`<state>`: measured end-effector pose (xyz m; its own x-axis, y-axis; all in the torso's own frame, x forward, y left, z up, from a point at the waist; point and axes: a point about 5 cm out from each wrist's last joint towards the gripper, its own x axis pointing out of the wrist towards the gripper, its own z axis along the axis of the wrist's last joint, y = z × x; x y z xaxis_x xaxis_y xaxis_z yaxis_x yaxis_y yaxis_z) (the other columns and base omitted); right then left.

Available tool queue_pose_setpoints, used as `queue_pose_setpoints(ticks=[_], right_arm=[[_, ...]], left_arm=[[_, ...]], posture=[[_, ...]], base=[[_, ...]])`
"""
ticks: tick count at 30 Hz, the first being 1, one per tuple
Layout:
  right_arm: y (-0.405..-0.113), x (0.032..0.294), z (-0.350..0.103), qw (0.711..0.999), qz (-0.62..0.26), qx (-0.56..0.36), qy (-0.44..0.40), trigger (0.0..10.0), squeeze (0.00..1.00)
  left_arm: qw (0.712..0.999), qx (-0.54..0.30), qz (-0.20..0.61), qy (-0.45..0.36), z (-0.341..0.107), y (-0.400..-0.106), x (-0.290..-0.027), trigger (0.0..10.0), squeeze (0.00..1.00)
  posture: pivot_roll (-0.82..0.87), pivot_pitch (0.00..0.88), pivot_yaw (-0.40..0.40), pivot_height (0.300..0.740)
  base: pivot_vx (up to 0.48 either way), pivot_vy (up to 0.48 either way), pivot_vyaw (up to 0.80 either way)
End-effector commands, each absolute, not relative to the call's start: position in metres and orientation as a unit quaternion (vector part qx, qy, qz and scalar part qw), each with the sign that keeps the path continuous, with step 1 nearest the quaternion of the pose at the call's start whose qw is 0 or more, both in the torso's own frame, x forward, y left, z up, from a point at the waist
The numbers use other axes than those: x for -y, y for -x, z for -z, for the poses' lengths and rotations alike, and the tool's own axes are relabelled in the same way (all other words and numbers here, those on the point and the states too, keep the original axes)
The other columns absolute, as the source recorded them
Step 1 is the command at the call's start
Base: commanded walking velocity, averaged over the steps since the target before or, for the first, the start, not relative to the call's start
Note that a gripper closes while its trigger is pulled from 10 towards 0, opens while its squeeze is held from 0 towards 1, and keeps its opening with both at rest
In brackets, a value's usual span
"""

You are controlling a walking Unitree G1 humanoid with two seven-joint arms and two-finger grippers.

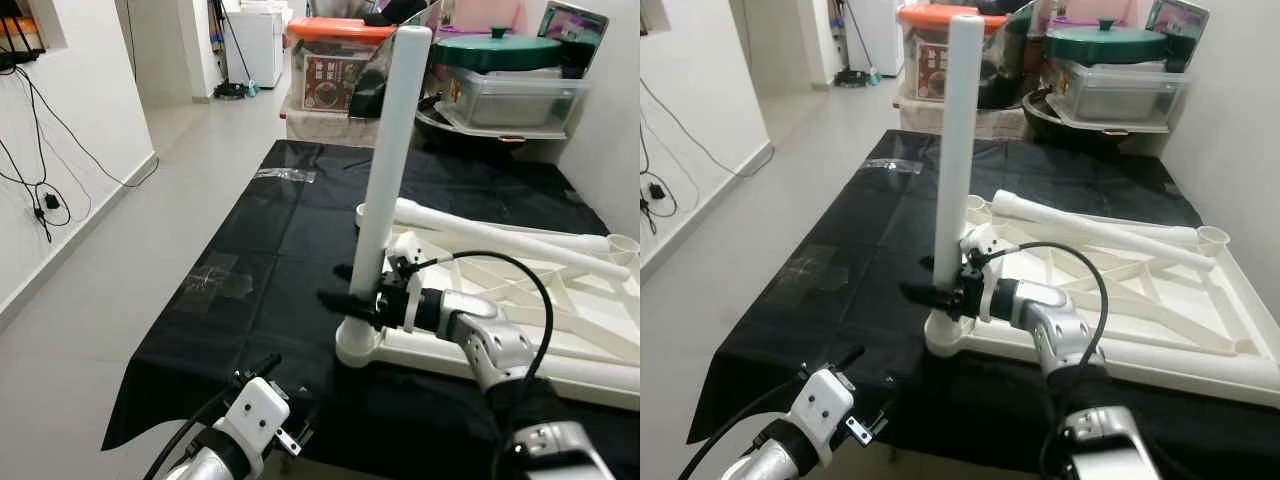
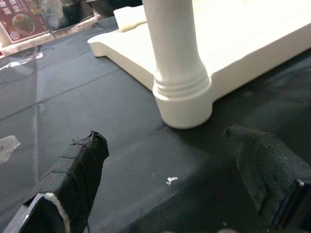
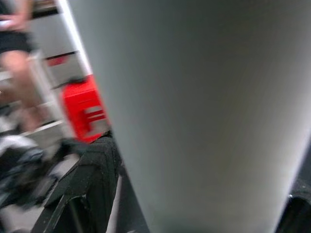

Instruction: Building children table

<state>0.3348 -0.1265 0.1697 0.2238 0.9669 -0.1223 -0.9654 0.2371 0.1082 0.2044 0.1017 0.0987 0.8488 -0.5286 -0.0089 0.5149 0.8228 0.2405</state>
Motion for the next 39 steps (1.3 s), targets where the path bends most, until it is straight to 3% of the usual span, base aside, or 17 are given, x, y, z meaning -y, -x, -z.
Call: queue_pose_setpoints(ticks=[1, 5, 6, 12, 16, 17, 19, 20, 22, 23, 24, 25, 26, 27, 30, 37, 39], right_arm=[[-0.329, 0.115, -0.159, 0.749, -0.653, -0.11, -0.003, 10.0, 0.0], [-0.333, 0.111, -0.163, 0.737, -0.667, -0.111, 0.004, 10.0, 0.0], [-0.335, 0.105, -0.165, 0.726, -0.679, -0.11, 0.011, 0.0, 0.0], [-0.336, 0.101, -0.166, 0.724, -0.682, -0.101, 0.013, 0.0, 0.0], [-0.342, 0.103, -0.163, 0.818, -0.574, -0.044, -0.002, 0.0, 0.0], [-0.342, 0.103, -0.163, 0.818, -0.574, -0.044, -0.002, 0.0, 0.0], [-0.348, 0.108, -0.16, 0.874, -0.485, -0.03, -0.015, 0.0, 0.0], [-0.348, 0.108, -0.16, 0.874, -0.485, -0.03, -0.015, 0.0, 0.0], [-0.359, 0.122, -0.153, 0.946, -0.318, -0.037, -0.041, 0.0, 0.0], [-0.359, 0.122, -0.153, 0.946, -0.318, -0.037, -0.041, 0.0, 0.0], [-0.36, 0.14, -0.144, 0.983, -0.17, -0.051, -0.051, 0.0, 0.0], [-0.359, 0.153, -0.137, 0.994, -0.067, -0.063, -0.054, 0.0, 0.0], [-0.359, 0.153, -0.137, 0.994, -0.067, -0.063, -0.054, 0.0, 0.0], [-0.349, 0.17, -0.13, 0.995, 0.054, -0.073, -0.047, 0.0, 0.0], [-0.338, 0.169, -0.129, 0.987, 0.128, -0.069, -0.073, 0.0, 0.0], [-0.336, 0.14, -0.132, 0.98, 0.137, -0.069, -0.129, 0.0, 0.0], [-0.341, 0.124, -0.137, 0.986, 0.072, -0.05, -0.139, 10.0, 0.0]], left_arm=[[0.955, 0.025, 0.272, -0.115, -0.096, -0.204, -0.102, 10.0, 0.0], [0.955, 0.025, 0.271, -0.116, -0.096, -0.204, -0.103, 10.0, 0.0], [0.956, 0.025, 0.27, -0.116, -0.096, -0.203, -0.103, 10.0, 0.0], [0.956, 0.026, 0.27, -0.115, -0.097, -0.203, -0.103, 10.0, 0.0], [0.956, 0.026, 0.27, -0.112, -0.097, -0.202, -0.102, 10.0, 0.0], [0.956, 0.026, 0.27, -0.112, -0.097, -0.202, -0.102, 10.0, 0.0], [0.956, 0.025, 0.271, -0.111, -0.097, -0.202, -0.102, 10.0, 0.0], [0.956, 0.025, 0.271, -0.111, -0.097, -0.202, -0.102, 10.0, 0.0], [0.956, 0.025, 0.272, -0.11, -0.097, -0.202, -0.102, 10.0, 0.0], [0.956, 0.025, 0.272, -0.11, -0.097, -0.202, -0.102, 10.0, 0.0], [0.955, 0.025, 0.273, -0.11, -0.097, -0.202, -0.101, 10.0, 0.0], [0.955, 0.025, 0.274, -0.109, -0.098, -0.202, -0.101, 10.0, 0.0], [0.955, 0.025, 0.274, -0.109, -0.098, -0.202, -0.101, 10.0, 0.0], [0.955, 0.025, 0.274, -0.109, -0.097, -0.201, -0.1, 10.0, 0.0], [0.955, 0.025, 0.274, -0.108, -0.097, -0.201, -0.1, 10.0, 0.0], [0.956, 0.024, 0.271, -0.109, -0.097, -0.201, -0.101, 10.0, 0.0], [0.956, 0.025, 0.27, -0.109, -0.097, -0.201, -0.101, 10.0, 0.0]], posture=[[0.11, 0.0, -0.058, 0.74], [0.11, 0.0, -0.056, 0.74], [0.11, 0.0, -0.061, 0.74], [0.11, 0.0, -0.061, 0.74], [0.1, 0.0, -0.061, 0.74], [0.1, 0.0, -0.061, 0.74], [0.1, 0.0, -0.057, 0.74], [0.1, 0.0, -0.057, 0.74], [0.09, 0.0, -0.055, 0.74], [0.09, 0.0, -0.055, 0.74], [0.08, 0.0, -0.054, 0.74], [0.08, 0.0, -0.054, 0.74], [0.08, 0.0, -0.054, 0.74], [0.07, 0.0, -0.058, 0.74], [0.06, 0.0, -0.055, 0.74], [0.06, 0.0, -0.054, 0.74], [0.06, 0.0, -0.058, 0.74]], base=[[0.0, 0.0, 0.0], [0.0, 0.0, 0.0], [0.0, 0.0, 0.0], [0.0, 0.0, 0.0], [0.0, 0.0, 0.0], [0.0, 0.0, 0.0], [0.0, 0.0, 0.0], [0.0, 0.0, 0.0], [0.0, 0.0, 0.0], [0.0, 0.0, 0.0], [0.0, 0.0, 0.0], [0.0, 0.0, 0.0], [0.0, 0.0, 0.0], [0.0, 0.0, 0.0], [0.0, 0.0, 0.0], [0.0, 0.0, 0.0], [0.0, 0.0, 0.0]])
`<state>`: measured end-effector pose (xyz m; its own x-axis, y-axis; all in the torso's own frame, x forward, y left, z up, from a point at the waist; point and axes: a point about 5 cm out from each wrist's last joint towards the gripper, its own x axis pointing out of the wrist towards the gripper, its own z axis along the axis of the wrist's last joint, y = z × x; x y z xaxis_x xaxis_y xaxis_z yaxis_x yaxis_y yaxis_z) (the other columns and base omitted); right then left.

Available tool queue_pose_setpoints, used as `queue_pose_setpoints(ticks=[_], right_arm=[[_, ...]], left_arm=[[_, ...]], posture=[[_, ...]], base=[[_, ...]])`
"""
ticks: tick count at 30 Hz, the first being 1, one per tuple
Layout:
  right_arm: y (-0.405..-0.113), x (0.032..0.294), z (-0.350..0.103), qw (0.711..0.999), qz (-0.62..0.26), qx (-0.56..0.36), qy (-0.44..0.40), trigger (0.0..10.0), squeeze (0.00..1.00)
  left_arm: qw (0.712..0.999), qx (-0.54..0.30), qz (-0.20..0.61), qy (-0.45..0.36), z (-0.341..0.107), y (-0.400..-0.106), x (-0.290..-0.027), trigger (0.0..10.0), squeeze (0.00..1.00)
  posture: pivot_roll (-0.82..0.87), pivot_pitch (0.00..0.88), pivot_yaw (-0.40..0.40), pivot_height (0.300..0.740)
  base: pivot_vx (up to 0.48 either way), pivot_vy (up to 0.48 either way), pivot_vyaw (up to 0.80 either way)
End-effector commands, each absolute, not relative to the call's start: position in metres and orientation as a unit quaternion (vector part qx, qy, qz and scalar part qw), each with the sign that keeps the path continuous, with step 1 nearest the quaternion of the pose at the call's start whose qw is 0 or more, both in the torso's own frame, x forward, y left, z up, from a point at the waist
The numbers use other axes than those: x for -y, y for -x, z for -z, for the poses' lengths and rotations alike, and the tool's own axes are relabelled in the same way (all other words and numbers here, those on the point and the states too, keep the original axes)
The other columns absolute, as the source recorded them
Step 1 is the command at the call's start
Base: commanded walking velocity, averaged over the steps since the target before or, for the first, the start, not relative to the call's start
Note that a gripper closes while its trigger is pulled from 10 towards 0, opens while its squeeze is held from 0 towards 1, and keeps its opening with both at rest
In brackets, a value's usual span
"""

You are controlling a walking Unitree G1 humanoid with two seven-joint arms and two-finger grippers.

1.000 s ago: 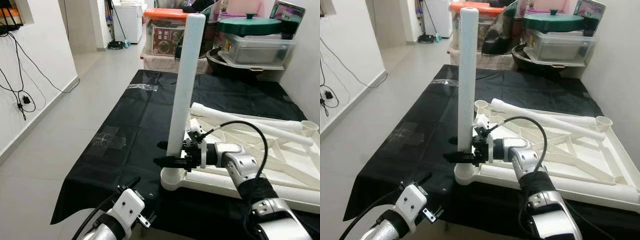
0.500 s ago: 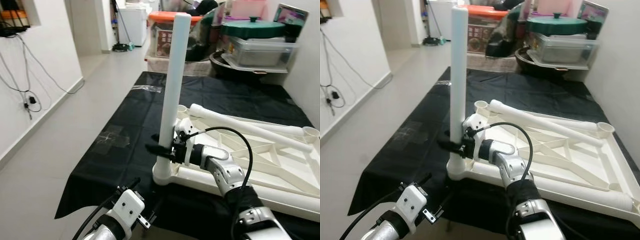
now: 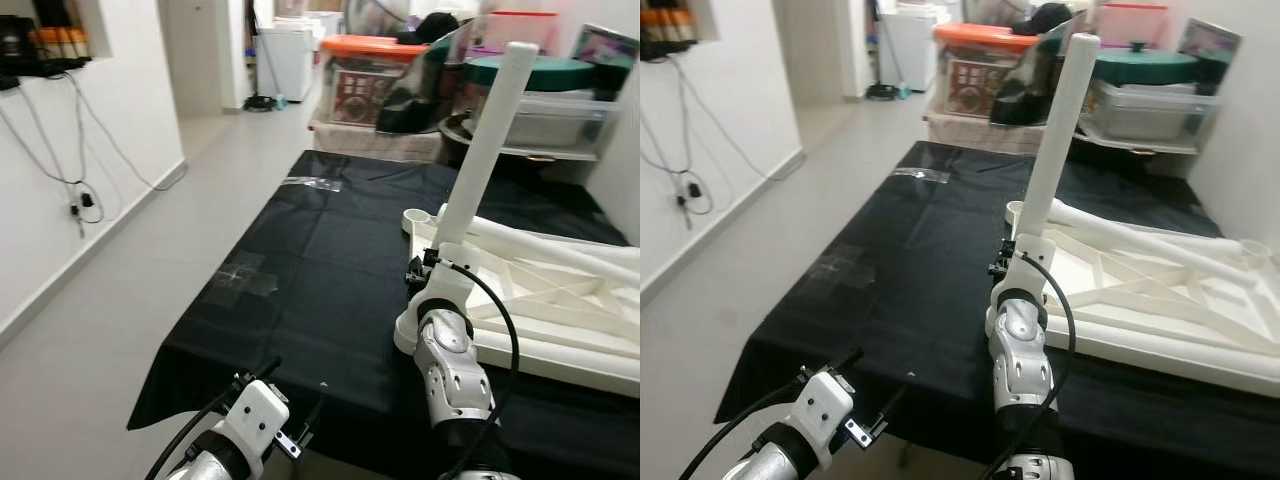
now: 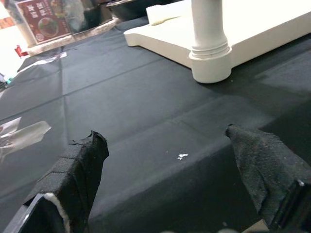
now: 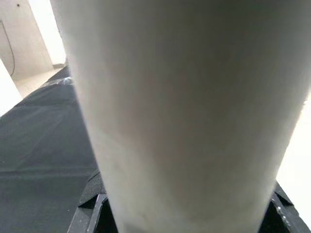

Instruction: Building children table

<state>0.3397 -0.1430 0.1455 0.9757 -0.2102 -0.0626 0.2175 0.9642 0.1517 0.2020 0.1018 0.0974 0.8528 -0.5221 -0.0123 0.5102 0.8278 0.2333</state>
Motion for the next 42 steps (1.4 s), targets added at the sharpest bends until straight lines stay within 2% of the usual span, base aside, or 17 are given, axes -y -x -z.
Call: queue_pose_setpoints(ticks=[1, 2, 3, 5, 6, 7, 9, 13, 17, 20, 26, 27, 29, 34, 36, 37, 42], right_arm=[[-0.341, 0.124, -0.137, 0.986, 0.072, -0.05, -0.139, 10.0, 0.0], [-0.344, 0.113, -0.142, 0.988, 0.006, -0.028, -0.154, 10.0, 0.88], [-0.345, 0.104, -0.145, 0.984, -0.049, -0.02, -0.173, 10.0, 1.0], [-0.345, 0.099, -0.146, 0.979, -0.08, -0.017, -0.185, 10.0, 1.0], [-0.345, 0.095, -0.146, 0.969, -0.146, -0.023, -0.195, 10.0, 0.59], [-0.344, 0.094, -0.15, 0.961, -0.202, -0.013, -0.19, 10.0, 0.0], [-0.343, 0.095, -0.152, 0.951, -0.25, -0.011, -0.184, 10.0, 0.0], [-0.34, 0.107, -0.161, 0.879, -0.462, -0.047, -0.104, 10.0, 0.0], [-0.338, 0.111, -0.162, 0.846, -0.522, -0.068, -0.085, 10.0, 0.0], [-0.333, 0.114, -0.159, 0.776, -0.621, -0.098, -0.051, 10.0, 0.0], [-0.336, 0.106, -0.161, 0.74, -0.663, -0.107, -0.038, 10.0, 0.0], [-0.338, 0.103, -0.162, 0.734, -0.669, -0.109, -0.037, 0.0, 0.0], [-0.338, 0.102, -0.162, 0.731, -0.673, -0.109, -0.038, 0.0, 0.0], [-0.339, 0.1, -0.163, 0.735, -0.67, -0.097, -0.038, 0.0, 0.0], [-0.346, 0.099, -0.165, 0.805, -0.591, -0.053, -0.031, 0.0, 0.0], [-0.346, 0.099, -0.165, 0.805, -0.591, -0.053, -0.031, 0.0, 0.0], [-0.364, 0.108, -0.161, 0.93, -0.364, -0.035, -0.04, 0.0, 0.0]], left_arm=[[0.956, 0.025, 0.27, -0.109, -0.097, -0.201, -0.101, 10.0, 0.0], [0.956, 0.025, 0.27, -0.109, -0.096, -0.202, -0.101, 10.0, 0.0], [0.956, 0.025, 0.27, -0.109, -0.096, -0.202, -0.101, 10.0, 0.0], [0.956, 0.025, 0.27, -0.109, -0.096, -0.202, -0.101, 10.0, 0.0], [0.956, 0.025, 0.271, -0.108, -0.096, -0.202, -0.101, 10.0, 0.0], [0.956, 0.025, 0.271, -0.108, -0.096, -0.202, -0.101, 10.0, 0.0], [0.956, 0.025, 0.272, -0.108, -0.096, -0.202, -0.101, 10.0, 0.0], [0.956, 0.025, 0.274, -0.107, -0.095, -0.205, -0.099, 10.0, 0.0], [0.955, 0.026, 0.274, -0.107, -0.095, -0.206, -0.098, 10.0, 0.0], [0.957, 0.028, 0.269, -0.107, -0.095, -0.208, -0.098, 10.0, 0.0], [0.959, 0.03, 0.262, -0.108, -0.095, -0.208, -0.098, 10.0, 0.0], [0.959, 0.03, 0.262, -0.108, -0.096, -0.208, -0.099, 10.0, 0.0], [0.959, 0.03, 0.262, -0.108, -0.096, -0.208, -0.099, 10.0, 0.0], [0.958, 0.03, 0.263, -0.108, -0.096, -0.208, -0.099, 10.0, 0.0], [0.959, 0.03, 0.262, -0.107, -0.096, -0.207, -0.099, 10.0, 0.0], [0.959, 0.03, 0.262, -0.107, -0.096, -0.207, -0.099, 10.0, 0.0], [0.958, 0.027, 0.266, -0.107, -0.095, -0.206, -0.101, 10.0, 0.0]], posture=[[0.06, 0.0, -0.058, 0.74], [0.05, 0.0, -0.058, 0.74], [0.05, 0.0, -0.054, 0.74], [0.05, 0.0, -0.054, 0.74], [0.05, 0.0, -0.053, 0.74], [0.05, 0.0, -0.054, 0.74], [0.05, 0.0, -0.051, 0.74], [0.04, 0.0, -0.051, 0.74], [0.04, 0.0, -0.057, 0.74], [0.05, 0.0, -0.069, 0.74], [0.06, 0.0, -0.07, 0.74], [0.06, 0.0, -0.067, 0.74], [0.06, 0.0, -0.067, 0.74], [0.06, 0.0, -0.068, 0.74], [0.06, 0.0, -0.069, 0.74], [0.06, 0.0, -0.069, 0.74], [0.08, 0.0, -0.052, 0.74]], base=[[0.0, 0.0, 0.0], [0.0, 0.0, 0.0], [0.0, 0.0, 0.0], [0.0, 0.0, 0.0], [0.0, 0.0, 0.0], [0.0, 0.0, 0.0], [0.0, 0.0, 0.0], [0.0, 0.0, 0.0], [0.0, 0.0, 0.0], [0.0, 0.0, 0.0], [0.0, 0.0, 0.0], [0.0, 0.0, 0.0], [0.0, 0.0, 0.0], [0.0, 0.0, 0.0], [0.0, 0.0, 0.0], [0.0, 0.0, 0.0], [0.0, 0.0, 0.0]])
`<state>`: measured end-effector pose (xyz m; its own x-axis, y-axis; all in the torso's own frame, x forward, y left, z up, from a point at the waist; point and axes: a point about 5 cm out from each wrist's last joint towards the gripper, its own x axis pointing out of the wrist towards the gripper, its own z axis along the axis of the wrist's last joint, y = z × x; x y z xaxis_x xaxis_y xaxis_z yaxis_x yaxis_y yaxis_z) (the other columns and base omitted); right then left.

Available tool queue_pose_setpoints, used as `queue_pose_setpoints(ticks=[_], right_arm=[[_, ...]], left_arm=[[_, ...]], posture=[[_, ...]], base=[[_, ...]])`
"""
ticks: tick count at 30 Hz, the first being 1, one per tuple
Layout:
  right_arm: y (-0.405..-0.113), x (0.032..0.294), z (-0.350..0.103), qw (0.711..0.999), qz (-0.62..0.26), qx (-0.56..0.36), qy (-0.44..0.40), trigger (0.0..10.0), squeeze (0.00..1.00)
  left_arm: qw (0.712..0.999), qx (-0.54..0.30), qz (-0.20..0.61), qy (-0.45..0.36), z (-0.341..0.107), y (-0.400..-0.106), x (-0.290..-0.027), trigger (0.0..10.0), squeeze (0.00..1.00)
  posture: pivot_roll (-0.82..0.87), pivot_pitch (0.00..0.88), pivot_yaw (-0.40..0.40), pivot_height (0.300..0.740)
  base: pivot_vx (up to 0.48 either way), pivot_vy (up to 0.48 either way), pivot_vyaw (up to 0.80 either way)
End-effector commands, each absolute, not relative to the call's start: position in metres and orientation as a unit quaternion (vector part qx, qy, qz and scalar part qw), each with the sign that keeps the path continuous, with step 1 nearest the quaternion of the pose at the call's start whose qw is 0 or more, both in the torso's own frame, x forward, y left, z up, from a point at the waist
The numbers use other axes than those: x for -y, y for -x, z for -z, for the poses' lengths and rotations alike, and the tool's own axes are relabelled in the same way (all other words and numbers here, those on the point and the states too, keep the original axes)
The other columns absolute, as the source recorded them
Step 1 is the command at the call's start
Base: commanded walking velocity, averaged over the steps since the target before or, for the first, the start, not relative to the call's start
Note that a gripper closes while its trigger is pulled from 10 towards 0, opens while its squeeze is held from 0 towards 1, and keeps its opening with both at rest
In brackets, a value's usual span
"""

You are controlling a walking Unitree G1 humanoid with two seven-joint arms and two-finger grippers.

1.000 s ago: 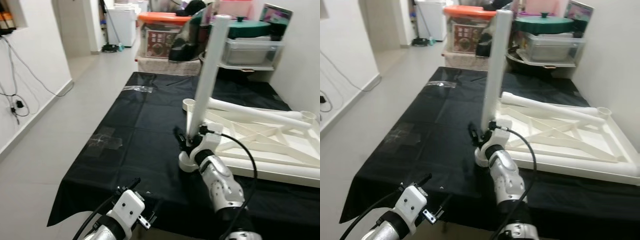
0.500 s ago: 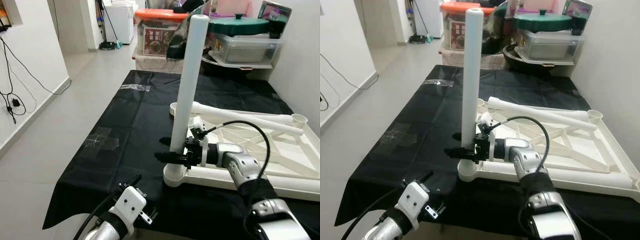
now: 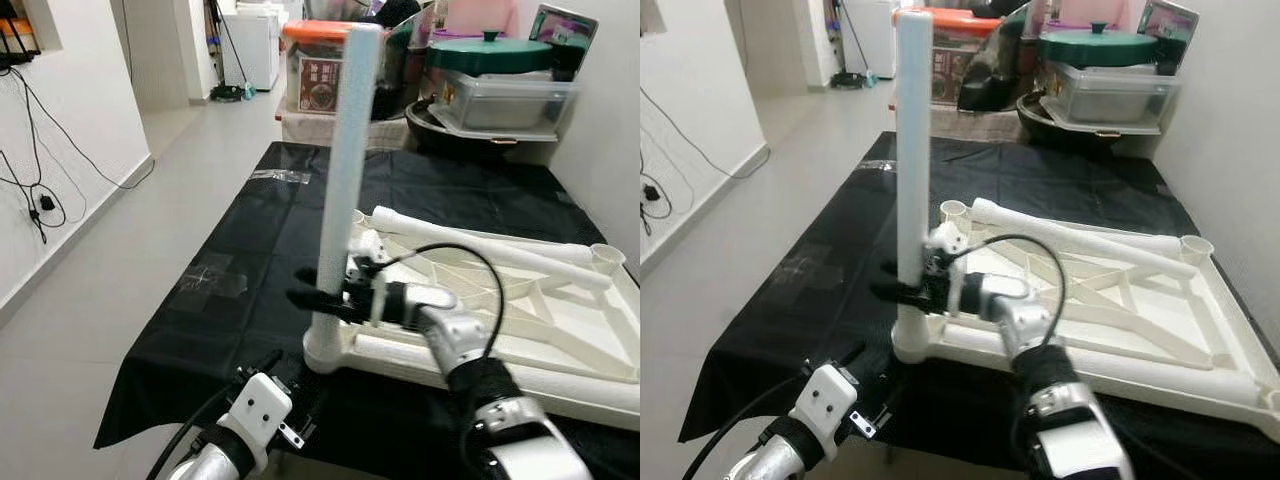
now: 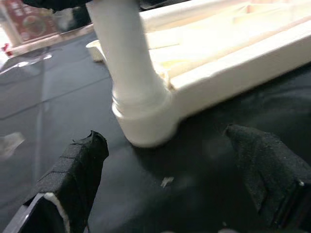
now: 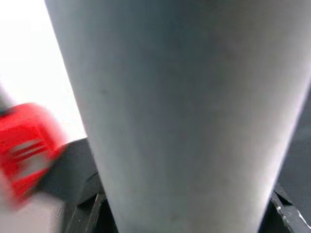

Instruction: Building children table

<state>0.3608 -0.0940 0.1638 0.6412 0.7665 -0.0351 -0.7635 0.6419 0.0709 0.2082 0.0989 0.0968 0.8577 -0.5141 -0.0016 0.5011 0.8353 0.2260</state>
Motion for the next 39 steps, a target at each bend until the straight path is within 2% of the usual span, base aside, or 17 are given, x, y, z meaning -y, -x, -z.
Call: queue_pose_setpoints(ticks=[1, 2, 4, 5, 6, 8, 11, 19, 20, 25, 26, 27, 28, 32, 34, 37, 39], right_arm=[[-0.364, 0.108, -0.161, 0.93, -0.364, -0.035, -0.04, 0.0, 0.0], [-0.367, 0.114, -0.159, 0.956, -0.289, -0.035, -0.043, 0.0, 0.0], [-0.367, 0.114, -0.159, 0.956, -0.289, -0.035, -0.043, 0.0, 0.0], [-0.366, 0.126, -0.154, 0.985, -0.164, -0.04, -0.045, 0.0, 0.0], [-0.366, 0.126, -0.154, 0.985, -0.164, -0.04, -0.045, 0.0, 0.0], [-0.348, 0.142, -0.148, 0.998, 0.021, -0.04, -0.053, 0.0, 0.0], [-0.331, 0.141, -0.149, 0.99, 0.114, -0.038, -0.069, 0.0, 0.0], [-0.329, 0.122, -0.155, 0.986, 0.133, -0.02, -0.102, 0.0, 0.0], [-0.333, 0.111, -0.154, 0.99, 0.088, -0.014, -0.111, 10.0, 0.0], [-0.334, 0.098, -0.153, 0.993, 0.026, -0.007, -0.118, 10.0, 0.0], [-0.334, 0.091, -0.151, 0.991, -0.023, -0.004, -0.134, 10.0, 1.0], [-0.338, 0.088, -0.152, 0.985, -0.094, 0.004, -0.147, 10.0, 0.41], [-0.339, 0.086, -0.155, 0.975, -0.152, 0.007, -0.159, 10.0, 0.0], [-0.34, 0.087, -0.162, 0.955, -0.251, 0.013, -0.158, 10.0, 0.0], [-0.337, 0.1, -0.166, 0.894, -0.434, -0.024, -0.107, 10.0, 0.0], [-0.336, 0.104, -0.166, 0.878, -0.468, -0.031, -0.094, 10.0, 0.0], [-0.338, 0.111, -0.169, 0.837, -0.541, -0.052, -0.067, 10.0, 0.0]], left_arm=[[0.958, 0.027, 0.266, -0.107, -0.095, -0.206, -0.101, 10.0, 0.0], [0.957, 0.027, 0.268, -0.107, -0.095, -0.206, -0.101, 10.0, 0.0], [0.957, 0.027, 0.268, -0.107, -0.095, -0.206, -0.101, 10.0, 0.0], [0.957, 0.026, 0.269, -0.107, -0.095, -0.206, -0.101, 10.0, 0.0], [0.957, 0.026, 0.269, -0.107, -0.095, -0.206, -0.101, 10.0, 0.0], [0.957, 0.025, 0.269, -0.108, -0.095, -0.205, -0.101, 10.0, 0.0], [0.957, 0.025, 0.269, -0.108, -0.095, -0.205, -0.101, 10.0, 0.0], [0.956, 0.025, 0.271, -0.108, -0.095, -0.205, -0.101, 10.0, 0.0], [0.956, 0.025, 0.27, -0.108, -0.096, -0.205, -0.102, 10.0, 0.0], [0.957, 0.025, 0.27, -0.108, -0.096, -0.205, -0.102, 10.0, 0.0], [0.957, 0.025, 0.27, -0.107, -0.096, -0.205, -0.102, 10.0, 0.0], [0.957, 0.024, 0.27, -0.107, -0.096, -0.205, -0.102, 10.0, 0.0], [0.957, 0.024, 0.27, -0.107, -0.096, -0.205, -0.102, 10.0, 0.0], [0.956, 0.024, 0.27, -0.107, -0.095, -0.205, -0.102, 10.0, 0.0], [0.956, 0.024, 0.272, -0.107, -0.095, -0.206, -0.102, 10.0, 0.0], [0.956, 0.024, 0.273, -0.108, -0.095, -0.206, -0.101, 10.0, 0.0], [0.955, 0.024, 0.273, -0.109, -0.094, -0.206, -0.101, 10.0, 0.0]], posture=[[0.08, 0.0, -0.052, 0.74], [0.08, 0.0, -0.053, 0.74], [0.08, 0.0, -0.053, 0.74], [0.08, 0.0, -0.052, 0.74], [0.08, 0.0, -0.052, 0.74], [0.08, 0.0, -0.057, 0.74], [0.08, 0.0, -0.056, 0.74], [0.08, 0.0, -0.056, 0.74], [0.08, 0.0, -0.055, 0.74], [0.08, 0.0, -0.059, 0.74], [0.08, 0.0, -0.059, 0.74], [0.08, 0.0, -0.057, 0.74], [0.08, 0.0, -0.057, 0.74], [0.08, 0.0, -0.055, 0.74], [0.08, 0.0, -0.055, 0.74], [0.08, 0.0, -0.055, 0.74], [0.09, 0.0, -0.062, 0.74]], base=[[0.0, 0.0, 0.0], [0.0, 0.0, 0.0], [0.0, 0.0, 0.0], [0.0, 0.0, 0.0], [0.0, 0.0, 0.0], [0.0, 0.0, 0.0], [0.0, 0.0, 0.0], [0.0, 0.0, 0.0], [0.0, 0.0, 0.0], [0.0, 0.0, 0.0], [0.0, 0.0, 0.0], [0.0, 0.0, 0.0], [0.0, 0.0, 0.0], [0.0, 0.0, 0.0], [0.0, 0.0, 0.0], [0.0, 0.0, 0.0], [0.0, 0.0, 0.0]])
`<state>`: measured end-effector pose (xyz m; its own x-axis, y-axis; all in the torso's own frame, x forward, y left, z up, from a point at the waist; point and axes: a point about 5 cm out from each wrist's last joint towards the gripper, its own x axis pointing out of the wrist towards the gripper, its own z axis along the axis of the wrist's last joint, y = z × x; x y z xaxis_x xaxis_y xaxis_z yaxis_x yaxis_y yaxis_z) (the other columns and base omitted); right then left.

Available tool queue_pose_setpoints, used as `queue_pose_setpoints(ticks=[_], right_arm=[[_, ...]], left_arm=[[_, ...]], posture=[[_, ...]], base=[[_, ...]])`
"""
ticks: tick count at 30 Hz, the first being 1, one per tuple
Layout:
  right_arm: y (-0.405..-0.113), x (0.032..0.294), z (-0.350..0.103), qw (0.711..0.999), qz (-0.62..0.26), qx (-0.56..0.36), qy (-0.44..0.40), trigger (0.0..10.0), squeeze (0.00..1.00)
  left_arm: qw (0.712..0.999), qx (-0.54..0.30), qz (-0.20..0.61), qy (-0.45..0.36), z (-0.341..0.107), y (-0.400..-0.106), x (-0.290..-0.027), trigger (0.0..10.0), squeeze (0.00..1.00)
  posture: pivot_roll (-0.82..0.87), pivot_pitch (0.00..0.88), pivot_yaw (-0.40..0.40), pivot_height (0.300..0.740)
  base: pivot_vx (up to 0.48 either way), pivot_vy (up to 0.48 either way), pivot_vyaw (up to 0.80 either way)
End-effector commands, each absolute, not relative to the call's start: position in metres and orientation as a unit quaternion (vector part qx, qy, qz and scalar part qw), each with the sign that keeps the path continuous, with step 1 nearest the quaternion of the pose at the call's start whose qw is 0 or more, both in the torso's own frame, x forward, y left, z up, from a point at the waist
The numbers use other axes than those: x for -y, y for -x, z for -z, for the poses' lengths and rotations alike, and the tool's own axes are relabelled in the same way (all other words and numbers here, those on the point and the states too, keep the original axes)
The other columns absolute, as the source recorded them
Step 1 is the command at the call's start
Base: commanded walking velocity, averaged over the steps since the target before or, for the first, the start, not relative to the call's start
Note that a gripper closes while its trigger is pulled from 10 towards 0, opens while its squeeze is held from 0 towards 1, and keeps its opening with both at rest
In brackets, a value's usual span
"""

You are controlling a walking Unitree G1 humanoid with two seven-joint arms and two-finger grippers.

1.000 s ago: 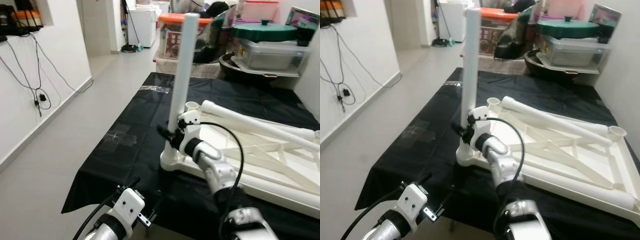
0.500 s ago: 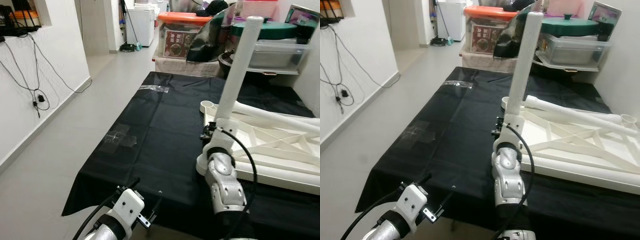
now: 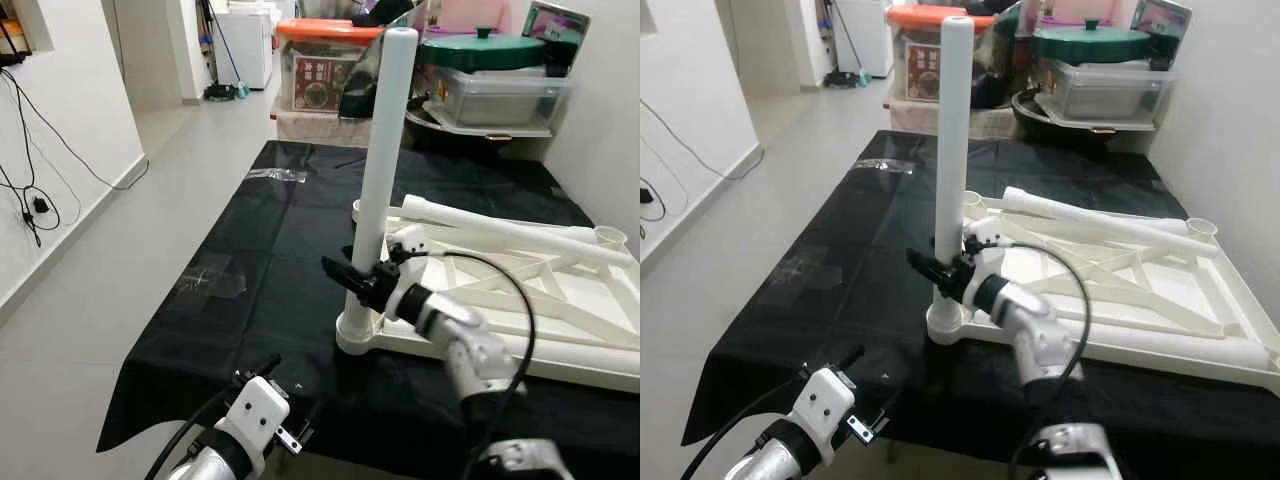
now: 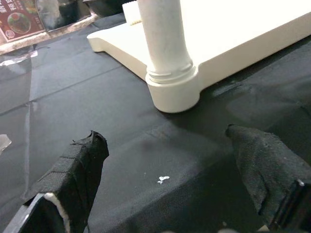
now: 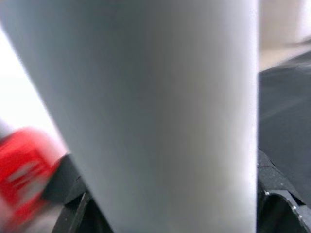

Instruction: Building children table

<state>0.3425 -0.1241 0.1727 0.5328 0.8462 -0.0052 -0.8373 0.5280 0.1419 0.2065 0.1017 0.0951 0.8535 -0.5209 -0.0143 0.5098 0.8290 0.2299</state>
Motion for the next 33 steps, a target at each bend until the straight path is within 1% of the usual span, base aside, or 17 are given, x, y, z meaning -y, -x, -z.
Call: queue_pose_setpoints(ticks=[1, 4, 7, 13, 14, 15, 20, 22, 24, 25, 26, 28, 29, 30, 31, 32, 33], right_arm=[[-0.338, 0.111, -0.169, 0.837, -0.541, -0.052, -0.067, 10.0, 0.0], [-0.338, 0.113, -0.17, 0.817, -0.57, -0.061, -0.055, 10.0, 0.0], [-0.342, 0.109, -0.179, 0.754, -0.651, -0.062, -0.056, 10.0, 0.0], [-0.344, 0.098, -0.186, 0.721, -0.688, -0.052, -0.061, 10.0, 0.0], [-0.342, 0.094, -0.184, 0.711, -0.699, -0.056, -0.06, 0.9, 0.0], [-0.34, 0.09, -0.18, 0.708, -0.703, -0.056, -0.05, 0.0, 0.0], [-0.338, 0.086, -0.175, 0.707, -0.703, -0.054, -0.042, 0.0, 0.0], [-0.34, 0.087, -0.171, 0.74, -0.671, -0.04, -0.025, 0.0, 0.0], [-0.34, 0.087, -0.171, 0.74, -0.671, -0.04, -0.025, 0.0, 0.0], [-0.345, 0.088, -0.17, 0.78, -0.624, -0.028, -0.025, 0.0, 0.0], [-0.345, 0.088, -0.17, 0.78, -0.624, -0.028, -0.025, 0.0, 0.0], [-0.359, 0.096, -0.165, 0.881, -0.47, -0.02, -0.045, 0.0, 0.0], [-0.364, 0.101, -0.162, 0.916, -0.398, -0.016, -0.048, 0.0, 0.0], [-0.364, 0.101, -0.162, 0.916, -0.398, -0.016, -0.048, 0.0, 0.0], [-0.368, 0.113, -0.157, 0.966, -0.255, -0.012, -0.05, 0.0, 0.0], [-0.368, 0.113, -0.157, 0.966, -0.255, -0.012, -0.05, 0.0, 0.0], [-0.367, 0.122, -0.153, 0.984, -0.17, -0.015, -0.052, 0.0, 0.0]], left_arm=[[0.955, 0.024, 0.273, -0.109, -0.094, -0.206, -0.101, 10.0, 0.0], [0.955, 0.024, 0.273, -0.109, -0.094, -0.206, -0.101, 10.0, 0.0], [0.956, 0.024, 0.271, -0.11, -0.094, -0.206, -0.101, 10.0, 0.0], [0.956, 0.024, 0.27, -0.111, -0.094, -0.204, -0.1, 10.0, 0.0], [0.956, 0.023, 0.271, -0.111, -0.093, -0.203, -0.1, 10.0, 0.0], [0.956, 0.022, 0.271, -0.111, -0.093, -0.203, -0.1, 10.0, 0.0], [0.956, 0.022, 0.271, -0.111, -0.093, -0.203, -0.1, 10.0, 0.0], [0.956, 0.022, 0.271, -0.11, -0.093, -0.202, -0.1, 10.0, 0.0], [0.956, 0.022, 0.271, -0.11, -0.093, -0.202, -0.1, 10.0, 0.0], [0.956, 0.022, 0.271, -0.109, -0.094, -0.203, -0.1, 10.0, 0.0], [0.956, 0.022, 0.271, -0.109, -0.094, -0.203, -0.1, 10.0, 0.0], [0.956, 0.022, 0.271, -0.108, -0.094, -0.203, -0.101, 10.0, 0.0], [0.956, 0.021, 0.271, -0.108, -0.094, -0.203, -0.101, 10.0, 0.0], [0.956, 0.021, 0.271, -0.108, -0.094, -0.203, -0.101, 10.0, 0.0], [0.956, 0.02, 0.272, -0.108, -0.094, -0.202, -0.102, 10.0, 0.0], [0.956, 0.02, 0.272, -0.108, -0.094, -0.202, -0.102, 10.0, 0.0], [0.955, 0.02, 0.274, -0.109, -0.094, -0.202, -0.102, 10.0, 0.0]], posture=[[0.09, 0.0, -0.062, 0.74], [0.09, 0.0, -0.062, 0.74], [0.11, 0.0, -0.071, 0.74], [0.11, 0.0, -0.074, 0.74], [0.11, 0.0, -0.072, 0.74], [0.12, 0.0, -0.074, 0.74], [0.12, 0.0, -0.074, 0.74], [0.11, 0.0, -0.074, 0.74], [0.11, 0.0, -0.074, 0.74], [0.11, 0.0, -0.076, 0.74], [0.11, 0.0, -0.076, 0.74], [0.1, 0.0, -0.067, 0.74], [0.1, 0.0, -0.063, 0.74], [0.1, 0.0, -0.063, 0.74], [0.1, 0.0, -0.056, 0.74], [0.1, 0.0, -0.056, 0.74], [0.09, 0.0, -0.055, 0.74]], base=[[0.0, 0.0, 0.0], [0.0, 0.0, 0.0], [0.0, 0.0, 0.0], [0.0, 0.0, 0.0], [0.0, 0.0, 0.0], [0.0, 0.0, 0.0], [0.0, 0.0, 0.0], [0.0, 0.0, 0.0], [0.0, 0.0, 0.0], [0.0, 0.0, 0.0], [0.0, 0.0, 0.0], [0.0, 0.0, 0.0], [0.0, 0.0, 0.0], [0.0, 0.0, 0.0], [0.0, 0.0, 0.0], [0.0, 0.0, 0.0], [0.0, 0.0, 0.0]])
